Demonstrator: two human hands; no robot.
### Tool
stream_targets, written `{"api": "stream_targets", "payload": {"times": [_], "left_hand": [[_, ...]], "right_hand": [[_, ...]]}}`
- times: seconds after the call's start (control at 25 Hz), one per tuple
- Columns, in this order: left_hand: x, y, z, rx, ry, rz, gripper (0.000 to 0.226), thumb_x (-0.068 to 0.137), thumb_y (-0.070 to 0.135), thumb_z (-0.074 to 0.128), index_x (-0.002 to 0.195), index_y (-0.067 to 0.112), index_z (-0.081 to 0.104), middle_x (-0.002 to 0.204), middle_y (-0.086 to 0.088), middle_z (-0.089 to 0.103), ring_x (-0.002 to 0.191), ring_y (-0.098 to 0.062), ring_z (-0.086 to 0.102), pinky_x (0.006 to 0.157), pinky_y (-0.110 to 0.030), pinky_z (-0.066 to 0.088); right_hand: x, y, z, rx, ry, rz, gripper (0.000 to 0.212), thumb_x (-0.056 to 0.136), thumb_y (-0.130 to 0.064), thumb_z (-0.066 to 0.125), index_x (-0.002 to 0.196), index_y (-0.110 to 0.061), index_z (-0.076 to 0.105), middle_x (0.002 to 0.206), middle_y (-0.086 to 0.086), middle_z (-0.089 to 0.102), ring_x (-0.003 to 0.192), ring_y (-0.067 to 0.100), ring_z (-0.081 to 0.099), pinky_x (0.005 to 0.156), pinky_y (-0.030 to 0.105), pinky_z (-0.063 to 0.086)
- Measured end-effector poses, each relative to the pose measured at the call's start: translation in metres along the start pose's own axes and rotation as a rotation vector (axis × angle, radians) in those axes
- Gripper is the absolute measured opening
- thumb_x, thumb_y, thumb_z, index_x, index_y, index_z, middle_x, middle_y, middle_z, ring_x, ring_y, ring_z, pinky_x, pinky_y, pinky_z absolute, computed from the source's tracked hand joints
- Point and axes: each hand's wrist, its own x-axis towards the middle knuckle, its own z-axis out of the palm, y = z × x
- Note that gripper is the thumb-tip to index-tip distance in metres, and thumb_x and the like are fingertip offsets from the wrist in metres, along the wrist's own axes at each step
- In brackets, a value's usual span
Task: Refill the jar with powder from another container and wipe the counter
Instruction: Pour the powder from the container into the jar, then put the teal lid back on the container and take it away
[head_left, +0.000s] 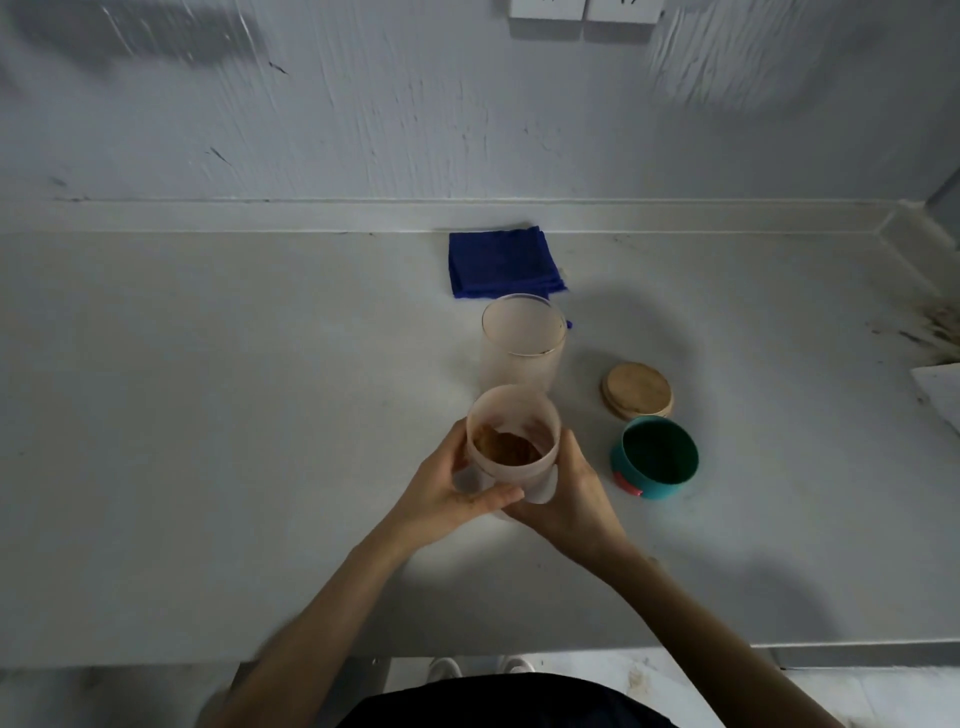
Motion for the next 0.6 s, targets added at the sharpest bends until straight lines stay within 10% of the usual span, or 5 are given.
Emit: {"api": "stream_targets", "payload": {"times": [0.28, 0.6], "left_hand": [[0.006, -0.004, 0.003, -0.008, -0.022, -0.021, 0.068, 0.050, 0.042, 0.076, 0.108, 0.040, 0.041, 0.115, 0.019, 0.050, 0.116, -0.011, 0.049, 0.098, -0.025, 0.042], [0.007, -0.008, 0.002, -0.040, -0.028, -0.045, 0.070, 0.045, 0.044, 0.075, 0.106, 0.042, 0.041, 0.112, 0.020, 0.050, 0.107, -0.001, 0.050, 0.083, -0.009, 0.045]], "right_hand": [[-0.009, 0.014, -0.026, -0.181, -0.139, 0.035, 0.099, 0.069, -0.046, 0.070, 0.141, -0.025, 0.005, 0.145, 0.005, 0.025, 0.126, 0.011, 0.028, 0.103, 0.028, 0.029], [-0.023, 0.069, -0.062, -0.317, 0.284, 0.305, 0.118, 0.061, -0.031, 0.080, 0.142, -0.010, -0.003, 0.144, 0.024, 0.016, 0.130, 0.038, 0.023, 0.106, 0.051, 0.027]]}}
